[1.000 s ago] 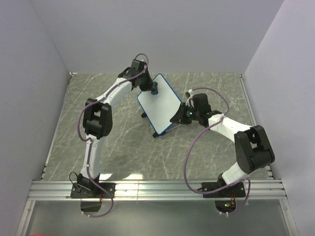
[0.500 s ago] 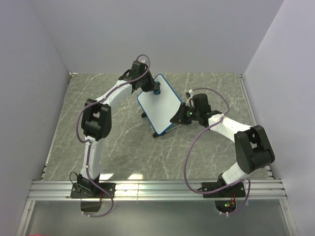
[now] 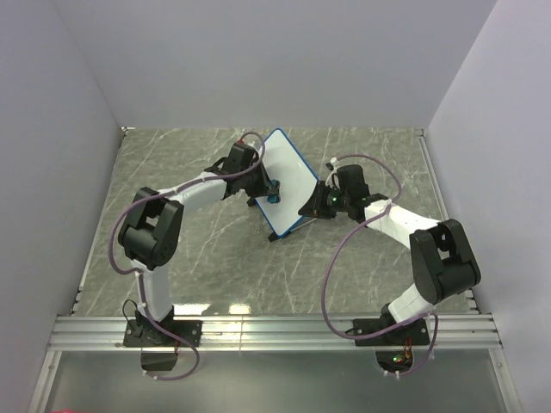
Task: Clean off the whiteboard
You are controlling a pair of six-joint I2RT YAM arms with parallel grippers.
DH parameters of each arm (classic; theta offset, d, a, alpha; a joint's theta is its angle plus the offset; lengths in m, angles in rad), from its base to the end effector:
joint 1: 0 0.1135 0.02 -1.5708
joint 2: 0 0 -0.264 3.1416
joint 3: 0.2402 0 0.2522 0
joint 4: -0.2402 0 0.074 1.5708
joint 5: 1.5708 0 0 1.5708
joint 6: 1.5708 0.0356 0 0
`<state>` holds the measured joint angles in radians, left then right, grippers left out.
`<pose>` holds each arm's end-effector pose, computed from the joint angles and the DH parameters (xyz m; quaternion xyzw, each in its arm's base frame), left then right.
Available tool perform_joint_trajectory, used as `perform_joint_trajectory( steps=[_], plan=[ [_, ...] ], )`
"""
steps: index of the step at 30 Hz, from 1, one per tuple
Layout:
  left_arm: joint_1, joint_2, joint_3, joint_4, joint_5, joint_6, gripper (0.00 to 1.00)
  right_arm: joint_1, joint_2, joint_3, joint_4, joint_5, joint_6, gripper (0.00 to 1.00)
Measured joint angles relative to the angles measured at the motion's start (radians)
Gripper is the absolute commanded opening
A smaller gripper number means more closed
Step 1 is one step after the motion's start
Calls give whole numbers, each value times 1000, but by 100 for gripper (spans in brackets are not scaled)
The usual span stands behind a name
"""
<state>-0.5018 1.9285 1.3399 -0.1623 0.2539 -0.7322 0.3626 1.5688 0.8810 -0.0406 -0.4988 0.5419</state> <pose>0.3716 -0.2141 0.2007 -0.0544 0.9095 -0.3235 0.2553 0.2982 0.1313 0.1983 -0.0213 0.8898 0.3757 0.2579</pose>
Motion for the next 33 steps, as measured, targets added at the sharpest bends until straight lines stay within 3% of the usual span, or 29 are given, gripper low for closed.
perform_joint_trajectory(
  steps=[5, 13, 18, 26, 33],
  plan=[
    [13, 10, 18, -24, -3, -16, 0, -1, 0, -5, 7, 0, 0, 0],
    [103, 134, 207, -212, -19, -1, 0, 0, -5, -12, 22, -3, -2, 0],
    [140, 157, 220, -237, -76, 16, 0, 8, -15, -16, 23, 1, -13, 0],
    [140, 74, 190, -277, -118, 37, 0, 13, -31, -25, 16, 10, -25, 0],
    [215, -49, 192, -323, -176, 82, 0, 23, -75, -69, 22, 21, -25, 0]
  ],
)
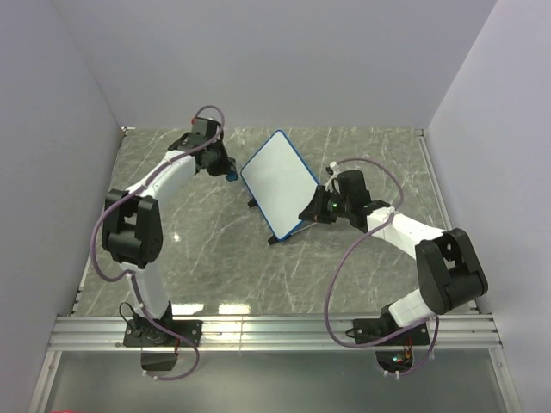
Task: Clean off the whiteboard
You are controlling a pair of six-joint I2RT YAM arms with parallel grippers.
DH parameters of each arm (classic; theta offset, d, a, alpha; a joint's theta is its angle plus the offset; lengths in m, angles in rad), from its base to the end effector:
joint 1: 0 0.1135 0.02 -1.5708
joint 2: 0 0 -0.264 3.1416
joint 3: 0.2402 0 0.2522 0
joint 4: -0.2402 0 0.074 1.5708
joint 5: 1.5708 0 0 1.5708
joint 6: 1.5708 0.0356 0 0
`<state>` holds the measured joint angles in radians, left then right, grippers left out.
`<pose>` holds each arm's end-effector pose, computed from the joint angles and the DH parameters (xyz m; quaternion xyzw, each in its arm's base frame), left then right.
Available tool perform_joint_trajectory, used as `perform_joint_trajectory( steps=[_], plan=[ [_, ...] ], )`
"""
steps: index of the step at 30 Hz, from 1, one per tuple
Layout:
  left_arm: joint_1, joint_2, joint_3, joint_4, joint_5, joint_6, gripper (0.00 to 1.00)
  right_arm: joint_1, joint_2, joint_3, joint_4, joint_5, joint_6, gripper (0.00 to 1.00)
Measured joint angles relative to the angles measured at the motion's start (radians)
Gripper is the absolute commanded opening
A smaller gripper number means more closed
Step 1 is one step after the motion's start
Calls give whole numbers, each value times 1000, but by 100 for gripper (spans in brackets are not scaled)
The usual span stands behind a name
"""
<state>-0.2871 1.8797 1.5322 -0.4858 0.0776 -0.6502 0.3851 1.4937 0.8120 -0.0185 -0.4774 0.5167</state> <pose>0.4065 -0.1229 0.2570 -0.1545 0.9193 -0.1950 0.3050 0.2797 0.1310 0.2009 -0.0415 0.8857 0.3715 0.2754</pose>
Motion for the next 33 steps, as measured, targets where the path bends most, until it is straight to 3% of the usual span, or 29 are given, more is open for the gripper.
perform_joint_trajectory(
  steps=[3, 10, 21, 27, 29, 31, 33],
  plan=[
    [40, -15, -14, -11, -29, 16, 0, 2, -19, -16, 0, 3, 4, 0],
    [84, -68, -199, -40, -98, 37, 2, 4, -71, -55, -12, 10, 11, 0],
    [96, -77, -383, -86, -189, 29, 35, 5, -105, -101, 16, 10, 32, 0],
    [96, -103, -412, -96, -210, 31, 64, 7, -187, -119, -64, 22, 32, 0],
    [96, -104, -412, -103, -216, 32, 81, 10, -223, -119, -111, 26, 32, 0],
    [96, -104, -412, -104, -219, 30, 86, 12, -257, -123, -151, 31, 32, 0],
    [96, -104, -412, -105, -223, 27, 87, 12, -282, -138, -166, 34, 34, 9]
  ],
)
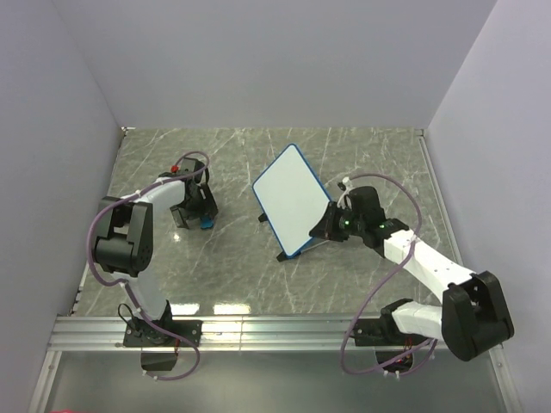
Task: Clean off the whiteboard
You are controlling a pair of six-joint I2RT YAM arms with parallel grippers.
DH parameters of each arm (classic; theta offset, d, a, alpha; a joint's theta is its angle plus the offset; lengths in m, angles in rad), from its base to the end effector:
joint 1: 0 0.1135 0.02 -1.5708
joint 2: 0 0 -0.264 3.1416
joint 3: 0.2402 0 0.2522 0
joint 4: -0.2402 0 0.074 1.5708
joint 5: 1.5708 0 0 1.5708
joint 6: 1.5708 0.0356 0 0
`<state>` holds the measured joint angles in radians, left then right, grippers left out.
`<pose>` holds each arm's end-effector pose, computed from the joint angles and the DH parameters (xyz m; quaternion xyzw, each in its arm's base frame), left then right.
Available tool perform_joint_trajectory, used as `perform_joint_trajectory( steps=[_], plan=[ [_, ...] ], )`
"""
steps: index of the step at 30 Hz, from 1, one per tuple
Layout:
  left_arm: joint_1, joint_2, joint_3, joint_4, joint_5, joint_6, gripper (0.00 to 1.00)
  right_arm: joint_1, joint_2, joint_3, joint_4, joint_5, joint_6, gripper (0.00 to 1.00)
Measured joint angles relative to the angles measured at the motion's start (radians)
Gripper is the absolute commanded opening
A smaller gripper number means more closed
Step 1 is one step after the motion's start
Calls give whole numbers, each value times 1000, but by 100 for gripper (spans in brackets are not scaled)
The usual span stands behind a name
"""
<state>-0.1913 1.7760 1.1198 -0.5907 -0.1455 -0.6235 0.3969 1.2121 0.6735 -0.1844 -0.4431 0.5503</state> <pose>0.3340 -0.0594 0.1665 -0.2225 0.9589 0.0021 0.1761 0.2228 0.1099 0.2163 -0.0220 0.8935 0.3613 0.2657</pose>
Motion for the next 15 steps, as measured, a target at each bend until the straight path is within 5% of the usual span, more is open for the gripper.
perform_joint_trajectory(
  steps=[2, 6, 15],
  plan=[
    [0, 0, 0, -2, -2, 0, 86, 0, -20, -23, 5, 5, 5, 19],
    [0, 0, 0, -3, -2, 0, 86, 0, -45, -74, -5, 10, 13, 93],
    [0, 2, 3, -19, -3, 0, 85, 4, -75, -119, -86, 24, 0, 100]
  ],
)
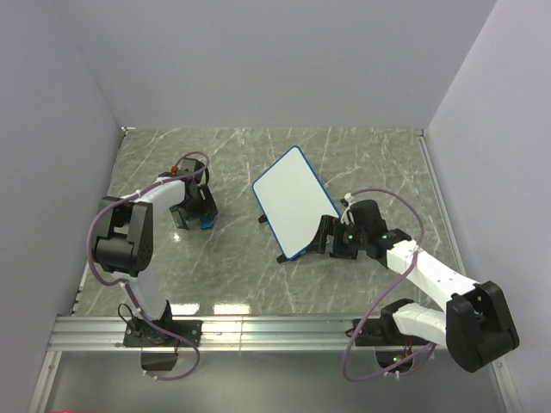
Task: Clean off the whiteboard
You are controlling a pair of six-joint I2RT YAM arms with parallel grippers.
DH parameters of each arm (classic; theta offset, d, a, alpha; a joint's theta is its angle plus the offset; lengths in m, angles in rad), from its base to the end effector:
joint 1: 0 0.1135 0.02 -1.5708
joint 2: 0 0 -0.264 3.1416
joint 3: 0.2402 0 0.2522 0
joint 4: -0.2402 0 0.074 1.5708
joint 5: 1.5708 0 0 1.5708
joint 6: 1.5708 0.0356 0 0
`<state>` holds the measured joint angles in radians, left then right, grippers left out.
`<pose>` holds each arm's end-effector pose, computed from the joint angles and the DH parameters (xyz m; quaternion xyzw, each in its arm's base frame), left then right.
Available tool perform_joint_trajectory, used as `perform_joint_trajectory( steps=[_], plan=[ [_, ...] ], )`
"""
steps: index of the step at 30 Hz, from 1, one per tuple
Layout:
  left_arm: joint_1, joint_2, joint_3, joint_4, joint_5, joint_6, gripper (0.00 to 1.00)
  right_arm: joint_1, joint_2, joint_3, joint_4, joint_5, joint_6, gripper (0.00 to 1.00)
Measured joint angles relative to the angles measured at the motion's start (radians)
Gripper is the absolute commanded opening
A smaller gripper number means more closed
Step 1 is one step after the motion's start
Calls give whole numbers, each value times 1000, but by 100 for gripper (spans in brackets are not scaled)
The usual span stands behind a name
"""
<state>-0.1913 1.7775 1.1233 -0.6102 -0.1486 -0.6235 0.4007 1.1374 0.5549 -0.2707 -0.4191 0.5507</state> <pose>0.3329 -0.0591 0.1663 -0.2224 0.9602 0.0071 0.1688 0.1939 0.0979 0.1882 -0.0042 0.9187 0.3304 0.2161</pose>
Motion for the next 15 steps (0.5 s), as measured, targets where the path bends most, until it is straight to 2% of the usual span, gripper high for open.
perform_joint_trajectory(
  steps=[6, 15],
  plan=[
    [0, 0, 11, -5, -7, 1, 86, 1, -75, 30, -76, 14, -2, 100],
    [0, 7, 61, -10, -7, 0, 89, 1, -225, 165, -244, 29, -35, 100]
  ],
)
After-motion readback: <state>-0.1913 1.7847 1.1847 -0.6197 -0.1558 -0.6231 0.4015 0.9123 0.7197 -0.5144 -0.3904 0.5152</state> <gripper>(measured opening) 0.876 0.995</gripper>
